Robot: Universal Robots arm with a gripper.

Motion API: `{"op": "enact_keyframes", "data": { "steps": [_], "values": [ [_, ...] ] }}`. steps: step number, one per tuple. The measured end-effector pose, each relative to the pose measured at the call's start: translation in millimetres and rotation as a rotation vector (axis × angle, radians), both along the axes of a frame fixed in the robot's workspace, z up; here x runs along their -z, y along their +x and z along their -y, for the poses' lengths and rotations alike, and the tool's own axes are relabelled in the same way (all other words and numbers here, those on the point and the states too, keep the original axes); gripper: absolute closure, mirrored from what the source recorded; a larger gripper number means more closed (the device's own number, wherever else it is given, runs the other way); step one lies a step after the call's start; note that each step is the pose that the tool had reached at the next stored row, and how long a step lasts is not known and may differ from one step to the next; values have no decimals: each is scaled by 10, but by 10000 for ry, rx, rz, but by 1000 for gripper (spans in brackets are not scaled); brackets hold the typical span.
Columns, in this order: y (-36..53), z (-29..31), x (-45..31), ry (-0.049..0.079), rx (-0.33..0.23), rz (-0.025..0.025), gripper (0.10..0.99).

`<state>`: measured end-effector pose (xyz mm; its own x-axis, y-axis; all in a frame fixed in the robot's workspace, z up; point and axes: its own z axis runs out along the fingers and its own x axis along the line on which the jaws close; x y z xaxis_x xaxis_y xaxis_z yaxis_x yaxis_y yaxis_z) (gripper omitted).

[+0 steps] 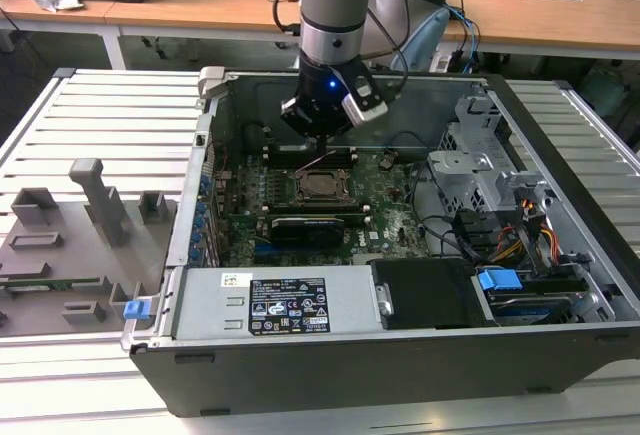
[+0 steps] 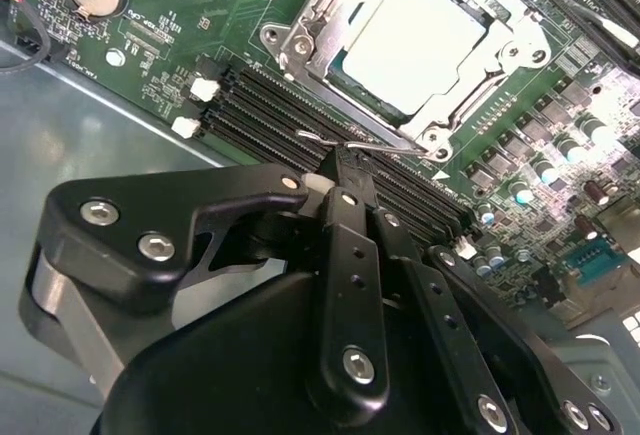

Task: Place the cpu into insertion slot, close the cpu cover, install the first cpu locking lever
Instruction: 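Close the cpu cover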

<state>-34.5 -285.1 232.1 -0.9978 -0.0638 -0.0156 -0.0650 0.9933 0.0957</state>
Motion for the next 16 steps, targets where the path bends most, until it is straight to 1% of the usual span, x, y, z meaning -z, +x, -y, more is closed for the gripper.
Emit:
{"op": "enact_keyframes", "data": {
  "steps": [2,7,9,11,12,14,16],
  "values": [
    [7,0,6,1,-2,0,984],
    [59,0,41,1,0,0,984],
    [87,0,64,0,-2,0,984],
    [93,0,85,0,-1,0,984],
    [118,0,104,1,-1,1,984],
    [141,0,119,0,-1,0,984],
    [159,0,156,0,-1,1,984]
  ]
}}
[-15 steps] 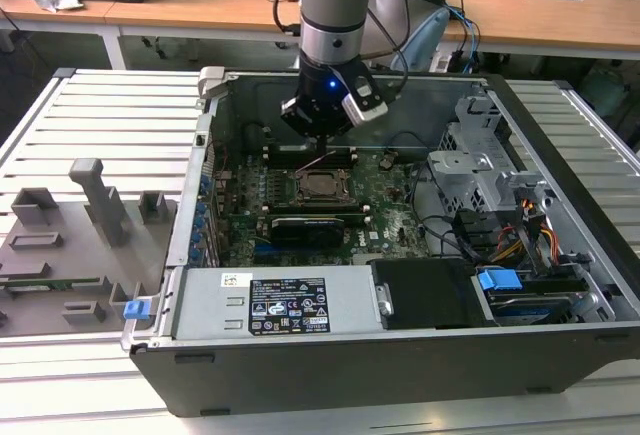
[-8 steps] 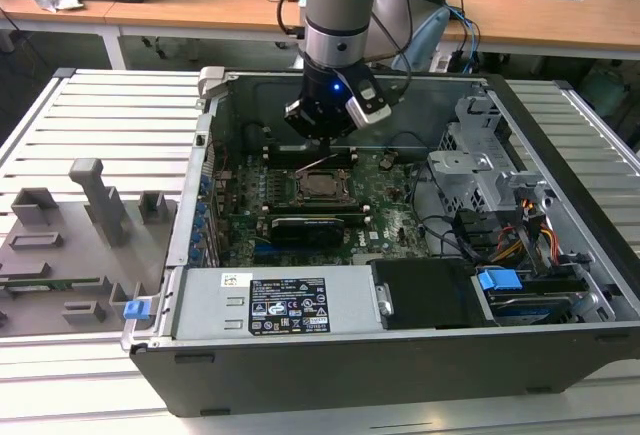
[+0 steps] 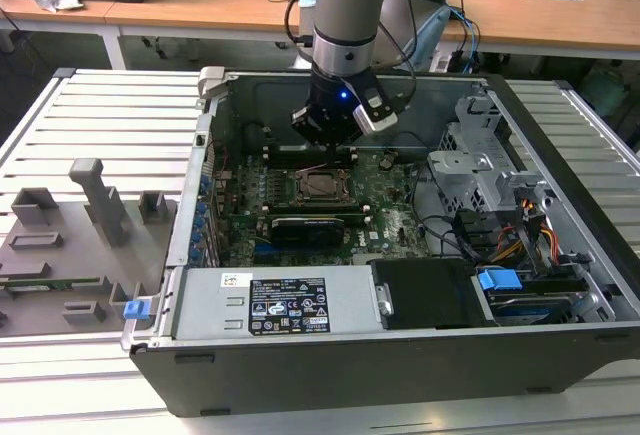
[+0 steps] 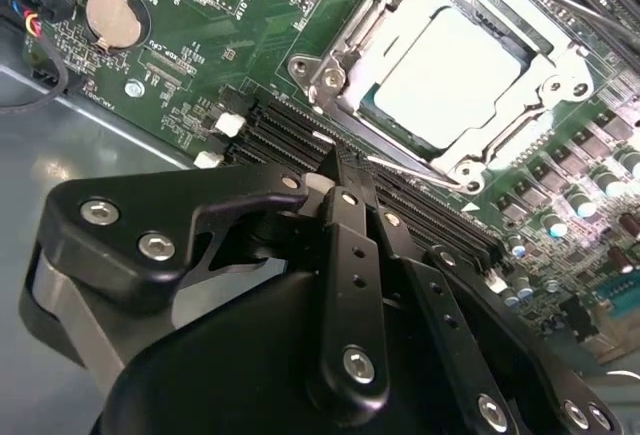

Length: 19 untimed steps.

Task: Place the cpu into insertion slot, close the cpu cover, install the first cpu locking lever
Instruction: 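Close the cpu cover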

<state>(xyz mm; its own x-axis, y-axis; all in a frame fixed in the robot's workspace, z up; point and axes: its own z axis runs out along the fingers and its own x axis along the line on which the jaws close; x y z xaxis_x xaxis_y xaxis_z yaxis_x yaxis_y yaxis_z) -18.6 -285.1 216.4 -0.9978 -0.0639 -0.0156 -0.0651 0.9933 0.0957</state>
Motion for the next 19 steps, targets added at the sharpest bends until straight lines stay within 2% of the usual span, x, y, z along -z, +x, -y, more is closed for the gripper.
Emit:
{"op": "enact_keyframes", "data": {
  "steps": [11,19],
  "values": [
    [13,0,86,-17,0,0,984],
    [23,0,124,-201,-3,-2,984]
  ]
}}
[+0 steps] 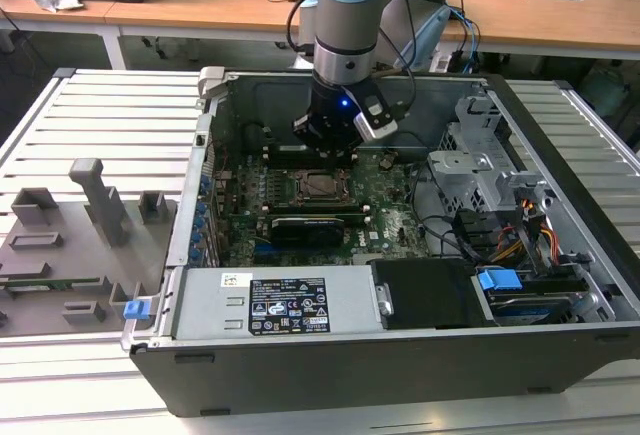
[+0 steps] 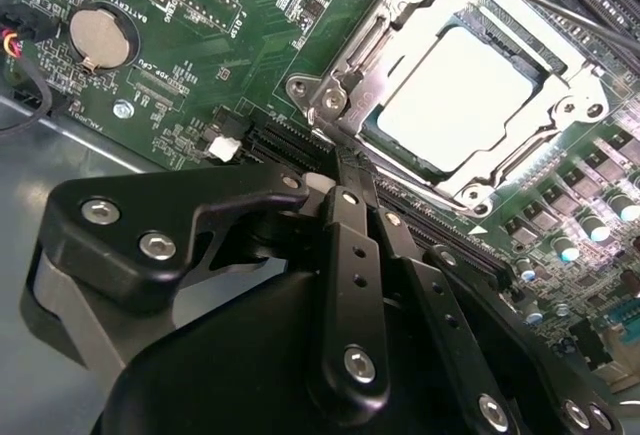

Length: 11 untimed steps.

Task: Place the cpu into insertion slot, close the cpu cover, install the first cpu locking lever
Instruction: 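Close the cpu cover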

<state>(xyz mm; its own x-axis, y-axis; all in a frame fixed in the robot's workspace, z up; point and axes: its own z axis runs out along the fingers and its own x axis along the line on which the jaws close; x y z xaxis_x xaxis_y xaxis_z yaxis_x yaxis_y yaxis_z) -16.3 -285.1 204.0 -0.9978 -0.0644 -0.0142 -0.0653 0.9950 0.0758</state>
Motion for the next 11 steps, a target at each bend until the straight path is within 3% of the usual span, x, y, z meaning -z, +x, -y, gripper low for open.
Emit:
{"op": "enact_keyframes", "data": {
  "steps": [6,11],
  "values": [
    [5,-2,26,-75,3,0,984],
    [6,-10,27,-60,2,2,984]
  ]
}}
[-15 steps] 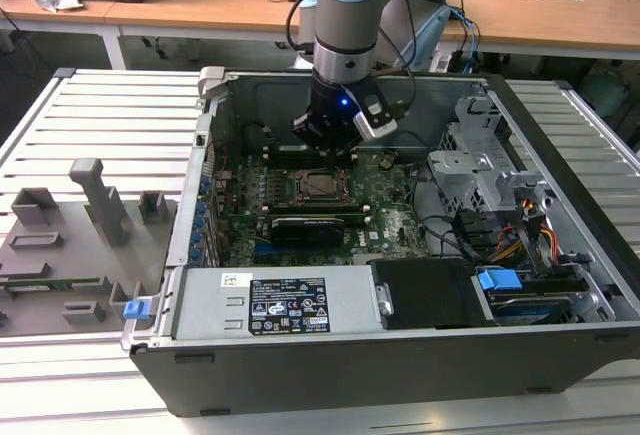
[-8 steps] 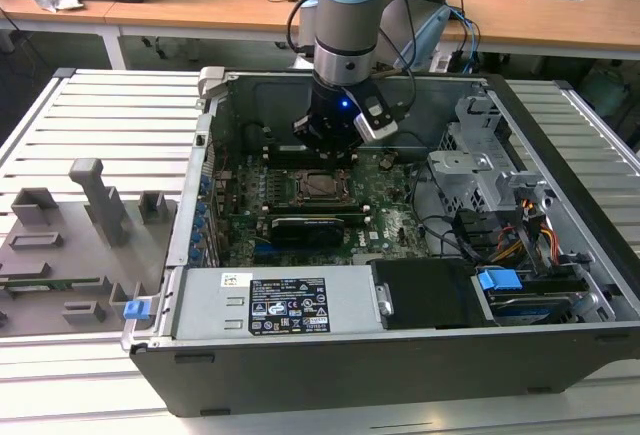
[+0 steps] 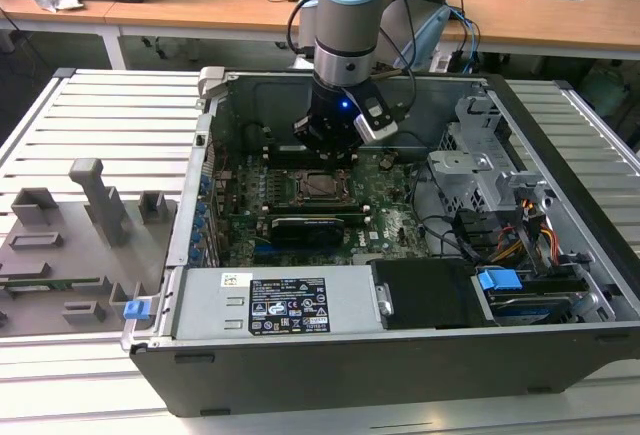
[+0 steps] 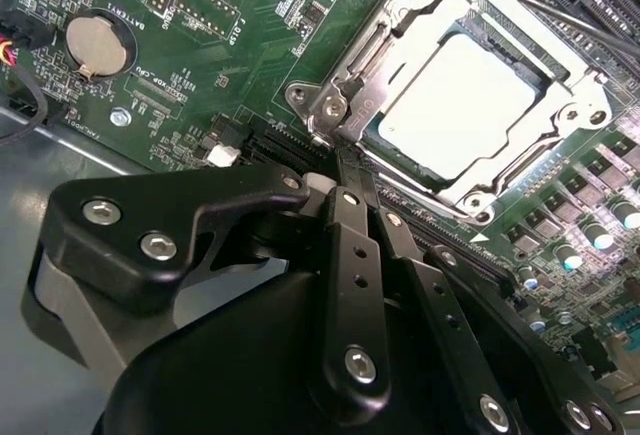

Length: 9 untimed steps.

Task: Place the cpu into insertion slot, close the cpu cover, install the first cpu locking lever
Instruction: 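Close the cpu cover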

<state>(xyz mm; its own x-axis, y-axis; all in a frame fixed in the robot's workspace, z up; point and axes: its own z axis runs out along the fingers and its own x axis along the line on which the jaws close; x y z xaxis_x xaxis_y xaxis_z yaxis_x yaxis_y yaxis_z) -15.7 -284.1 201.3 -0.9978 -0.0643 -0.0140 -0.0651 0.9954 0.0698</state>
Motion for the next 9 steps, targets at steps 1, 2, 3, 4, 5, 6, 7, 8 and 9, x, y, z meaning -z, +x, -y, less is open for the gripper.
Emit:
{"op": "enact_keyframes", "data": {
  "steps": [1,2,3,4,5,6,7,8,9],
  "values": [
    [0,0,0,4,0,0,984],
    [0,-1,0,6,0,0,984],
    [0,-2,-2,8,0,0,984],
    [0,-2,-6,8,0,0,984],
    [0,-2,-13,8,1,1,984],
    [0,-2,-24,9,0,1,984],
    [0,-1,-38,7,1,0,984],
    [0,-1,-67,8,1,1,984],
    [0,-1,-96,7,1,1,984]
  ]
}}
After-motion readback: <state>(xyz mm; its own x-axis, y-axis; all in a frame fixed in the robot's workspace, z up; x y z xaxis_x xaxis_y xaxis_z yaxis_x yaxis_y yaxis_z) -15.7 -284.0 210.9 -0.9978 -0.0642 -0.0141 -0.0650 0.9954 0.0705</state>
